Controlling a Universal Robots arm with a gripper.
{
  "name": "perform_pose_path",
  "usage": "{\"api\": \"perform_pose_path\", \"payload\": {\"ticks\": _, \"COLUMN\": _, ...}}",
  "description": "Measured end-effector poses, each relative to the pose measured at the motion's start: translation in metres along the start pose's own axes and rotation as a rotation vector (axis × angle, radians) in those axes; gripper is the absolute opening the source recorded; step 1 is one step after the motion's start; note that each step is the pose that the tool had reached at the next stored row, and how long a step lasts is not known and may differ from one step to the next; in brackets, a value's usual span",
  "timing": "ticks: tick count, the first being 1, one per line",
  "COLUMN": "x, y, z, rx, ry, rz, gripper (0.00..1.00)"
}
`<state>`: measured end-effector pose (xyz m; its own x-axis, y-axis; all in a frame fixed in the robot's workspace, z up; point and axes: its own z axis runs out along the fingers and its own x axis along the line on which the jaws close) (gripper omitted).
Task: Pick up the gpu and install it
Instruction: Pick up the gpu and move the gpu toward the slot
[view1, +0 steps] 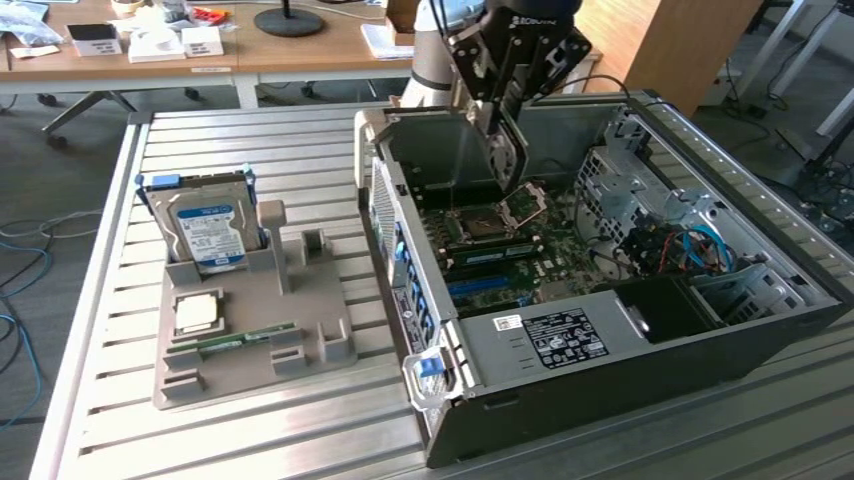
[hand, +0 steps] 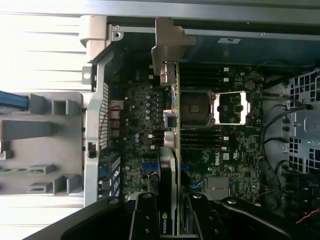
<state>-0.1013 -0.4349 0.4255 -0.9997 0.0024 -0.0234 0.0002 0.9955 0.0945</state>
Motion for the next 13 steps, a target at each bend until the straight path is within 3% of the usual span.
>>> {"api": "perform_pose_path", "payload": {"ticks": 13, "x": -0.035, "y": 0.0005, "z": 0.0009, "rx": -0.0016, "ry": 0.0000, "rz": 0.000, "gripper": 0.27}}
